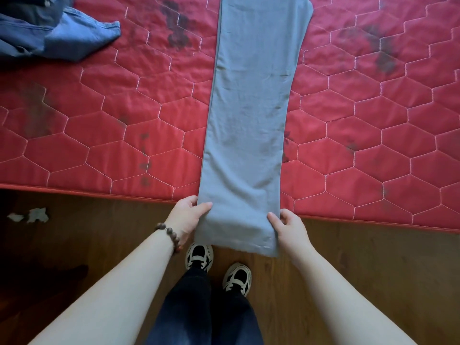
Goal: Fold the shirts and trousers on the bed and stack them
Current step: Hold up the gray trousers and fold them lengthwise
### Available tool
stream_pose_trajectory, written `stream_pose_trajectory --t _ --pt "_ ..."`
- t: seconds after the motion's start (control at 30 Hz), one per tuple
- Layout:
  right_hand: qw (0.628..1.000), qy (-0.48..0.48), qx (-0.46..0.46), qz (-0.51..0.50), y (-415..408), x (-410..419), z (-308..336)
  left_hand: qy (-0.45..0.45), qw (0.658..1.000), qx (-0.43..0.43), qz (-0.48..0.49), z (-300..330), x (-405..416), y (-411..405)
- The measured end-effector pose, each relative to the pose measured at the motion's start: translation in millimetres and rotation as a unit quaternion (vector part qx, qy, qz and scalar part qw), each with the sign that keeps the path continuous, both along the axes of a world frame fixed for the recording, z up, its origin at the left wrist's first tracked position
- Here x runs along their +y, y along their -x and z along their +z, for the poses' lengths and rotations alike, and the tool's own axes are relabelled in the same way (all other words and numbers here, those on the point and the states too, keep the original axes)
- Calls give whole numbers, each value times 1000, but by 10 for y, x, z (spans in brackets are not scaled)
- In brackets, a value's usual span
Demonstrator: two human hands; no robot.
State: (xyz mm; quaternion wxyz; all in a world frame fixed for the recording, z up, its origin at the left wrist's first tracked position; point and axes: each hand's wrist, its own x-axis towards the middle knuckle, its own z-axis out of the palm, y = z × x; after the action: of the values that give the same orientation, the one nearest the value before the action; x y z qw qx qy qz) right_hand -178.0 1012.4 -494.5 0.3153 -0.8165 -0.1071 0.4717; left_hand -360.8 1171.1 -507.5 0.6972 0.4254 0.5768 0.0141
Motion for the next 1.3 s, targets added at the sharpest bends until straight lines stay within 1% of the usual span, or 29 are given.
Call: stream_pose_trajectory --t 0.03,0.07,0.1,0.13,0.2,0.23,0.27,0.3,0.37,0.43,0.5,0.57,0.63,0.7,0.77,0.83,0.87,0.93,0.97,1.03,1.1,1.13,1.2,1.23,1.27,1.3 --pt "1000 10 -9 0 21 -4 -7 -53 994 73 -59 2 -3 14" --pt "1000 18 -16 0 36 -10 -8 -105 982 129 -92 18 -9 31" --pt "1000 19 -15 -8 43 -16 4 -135 977 137 -95 41 -15 48" --pt "1000 7 -3 -20 39 -25 17 -132 983 103 -72 71 -12 60" --pt "998 -33 42 -38 -11 -52 71 -66 998 15 -1 177 23 64" --pt "995 -52 71 -49 -53 -64 96 -33 999 -12 15 224 55 78" --pt "991 -66 102 -58 -105 -75 124 -15 999 -28 4 277 94 96" --pt "986 -78 136 -58 -157 -81 162 -10 999 -37 -28 320 133 116" --pt "976 -96 194 -32 -267 -86 229 -11 994 -62 -94 394 210 134" --pt "968 -111 227 -1 -381 -48 302 -27 989 -65 -131 468 281 93" --pt "966 -112 231 25 -472 23 363 -57 988 -53 -136 537 345 11" --pt "968 -105 223 52 -522 130 376 -92 986 -40 -133 577 421 -86" --pt "971 -90 199 100 -497 257 387 -136 981 -25 -136 598 513 -181" --pt "974 -79 126 172 -463 370 390 -159 978 -32 -133 647 625 -310" --pt "974 -76 43 210 -443 478 383 -199 966 -44 -160 699 764 -449" --pt "981 -76 -11 181 -498 613 393 -246 947 -52 -199 742 970 -605" --pt "983 -82 -43 160 -566 707 399 -249 945 -60 -206 748 1096 -678" --pt "982 -106 -96 121 -771 954 445 -214 952 -81 -204 757 1387 -856" --pt "982 -122 -103 103 -897 1110 493 -198 956 -89 -196 755 1546 -965" --pt "980 -166 -75 76 -1152 1448 627 -173 968 -104 -146 700 1855 -1180" --pt "974 -215 -46 47 -1415 1812 722 -188 971 -86 -122 627 2181 -1447" --pt "974 -220 -44 27 -1545 1990 726 -190 971 -97 -106 582 2313 -1576" --pt "980 -185 -70 -16 -1783 2319 607 -157 979 -130 -30 459 2511 -1811" --pt "985 -147 -86 -33 -1874 2446 495 -147 983 -110 -9 361 2587 -1912" --pt "990 -95 -93 -45 -1940 2539 362 -132 989 -65 -13 240 2634 -1974" --pt "994 -36 -88 -49 -1977 2597 230 -114 993 -13 -41 110 2651 -2001"
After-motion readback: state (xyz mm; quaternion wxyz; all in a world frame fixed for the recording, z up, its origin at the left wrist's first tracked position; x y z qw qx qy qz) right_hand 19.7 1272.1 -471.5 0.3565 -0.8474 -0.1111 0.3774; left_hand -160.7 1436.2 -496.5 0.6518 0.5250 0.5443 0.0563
